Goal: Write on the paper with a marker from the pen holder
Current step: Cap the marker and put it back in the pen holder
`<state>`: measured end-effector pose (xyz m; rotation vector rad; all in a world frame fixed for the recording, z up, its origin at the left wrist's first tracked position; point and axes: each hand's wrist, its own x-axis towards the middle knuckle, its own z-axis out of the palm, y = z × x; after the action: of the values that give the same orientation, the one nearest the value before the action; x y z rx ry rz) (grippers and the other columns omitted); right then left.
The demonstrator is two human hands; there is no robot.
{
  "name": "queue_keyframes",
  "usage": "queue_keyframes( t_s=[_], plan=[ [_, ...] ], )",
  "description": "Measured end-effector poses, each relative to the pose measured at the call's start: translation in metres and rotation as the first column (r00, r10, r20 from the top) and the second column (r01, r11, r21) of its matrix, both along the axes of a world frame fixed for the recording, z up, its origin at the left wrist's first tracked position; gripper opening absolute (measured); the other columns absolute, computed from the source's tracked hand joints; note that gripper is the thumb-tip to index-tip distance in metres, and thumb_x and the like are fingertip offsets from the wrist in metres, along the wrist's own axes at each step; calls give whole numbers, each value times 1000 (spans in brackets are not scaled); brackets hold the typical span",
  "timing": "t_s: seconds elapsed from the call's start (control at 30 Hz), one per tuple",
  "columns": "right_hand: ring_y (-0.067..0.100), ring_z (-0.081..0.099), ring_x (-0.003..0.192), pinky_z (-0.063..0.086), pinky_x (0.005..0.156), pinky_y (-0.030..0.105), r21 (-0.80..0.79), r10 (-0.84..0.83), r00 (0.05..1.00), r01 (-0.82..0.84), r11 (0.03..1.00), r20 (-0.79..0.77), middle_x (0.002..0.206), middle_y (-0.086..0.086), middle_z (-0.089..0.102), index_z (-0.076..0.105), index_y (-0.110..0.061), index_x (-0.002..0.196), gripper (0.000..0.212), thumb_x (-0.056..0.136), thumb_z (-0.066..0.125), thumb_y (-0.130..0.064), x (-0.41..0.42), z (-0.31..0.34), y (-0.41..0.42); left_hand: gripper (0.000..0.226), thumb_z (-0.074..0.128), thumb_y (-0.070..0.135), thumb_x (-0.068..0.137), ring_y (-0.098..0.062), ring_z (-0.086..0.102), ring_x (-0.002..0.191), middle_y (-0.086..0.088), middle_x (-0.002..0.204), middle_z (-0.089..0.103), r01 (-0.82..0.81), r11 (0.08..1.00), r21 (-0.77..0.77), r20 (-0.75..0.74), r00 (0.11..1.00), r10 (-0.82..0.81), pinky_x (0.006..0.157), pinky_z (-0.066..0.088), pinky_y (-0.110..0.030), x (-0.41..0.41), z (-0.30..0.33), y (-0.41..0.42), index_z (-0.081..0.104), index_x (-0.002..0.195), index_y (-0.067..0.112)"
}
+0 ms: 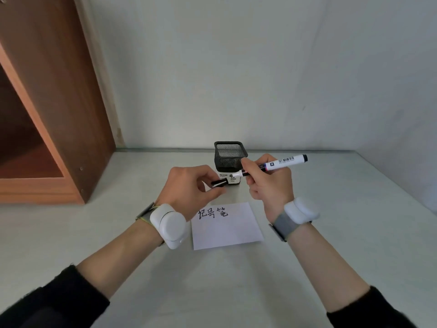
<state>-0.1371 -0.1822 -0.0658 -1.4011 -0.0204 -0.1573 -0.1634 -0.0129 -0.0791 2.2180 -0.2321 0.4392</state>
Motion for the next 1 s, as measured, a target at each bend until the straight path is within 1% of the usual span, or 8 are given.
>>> queue_keyframes(
  t_s=[0.17,0.33,0.47,0.6,0.7,0.8,0.9,1.0],
  plan=[
    [8,30,31,23,36,14,2,11,1000,-11,1000,-7,42,-1,48,51,-22,44,46,83,71,-11,-20,20,-3,14,79,34,67,0,51,50,35,60,59,31,1000,-6,47,998,-30,53,36,-5,-20,28,-4,68,72,27],
    [9,34,34,25,36,15,-4,37,999,-37,999,14,41,-3,48,51,-21,52,39,83,73,-12,-33,28,-2,14,79,34,67,0,51,51,36,59,58,66,998,-3,98,993,-66,54,37,-6,-32,45,-11,68,72,27],
    [8,31,33,24,37,14,24,59,998,-60,998,38,41,-4,45,48,-20,53,40,84,73,-17,-41,35,1,9,74,36,73,-4,54,59,18,64,64,104,995,-8,157,982,-102,58,40,-9,-39,55,-13,70,79,29],
    [10,27,33,23,38,15,55,19,997,-24,998,76,39,-5,38,44,-24,46,47,86,67,-14,-46,42,5,20,56,30,88,-5,47,64,4,62,59,139,981,134,292,941,-173,61,36,-14,-48,58,-17,70,84,17],
    [10,24,32,22,38,14,64,8,994,-15,998,105,37,-10,32,39,-24,41,55,88,61,-9,-47,47,11,20,54,28,91,-13,46,61,5,58,61,112,992,53,248,961,-122,54,33,-14,-47,59,-22,69,80,21],
    [10,22,32,21,38,14,43,-7,992,2,999,124,37,-11,28,37,-25,40,55,88,58,-7,-46,50,12,19,54,30,90,-18,50,57,3,61,66,109,994,-31,173,980,-102,54,38,-16,-45,61,-26,70,82,30],
    [11,21,34,20,41,17,22,0,993,-2,1000,121,38,-11,27,35,-25,42,54,88,57,-7,-42,46,11,31,53,25,90,-13,44,50,10,51,58,153,986,-73,58,987,-149,52,35,-19,-41,64,-29,64,62,34],
    [13,23,35,22,41,18,-21,4,992,-1,1000,124,39,-9,28,37,-25,43,51,87,57,-8,-40,39,9,33,52,16,92,-15,37,48,2,53,49,202,897,-393,-148,949,-278,53,33,-25,-37,64,-33,67,62,17]
  ],
)
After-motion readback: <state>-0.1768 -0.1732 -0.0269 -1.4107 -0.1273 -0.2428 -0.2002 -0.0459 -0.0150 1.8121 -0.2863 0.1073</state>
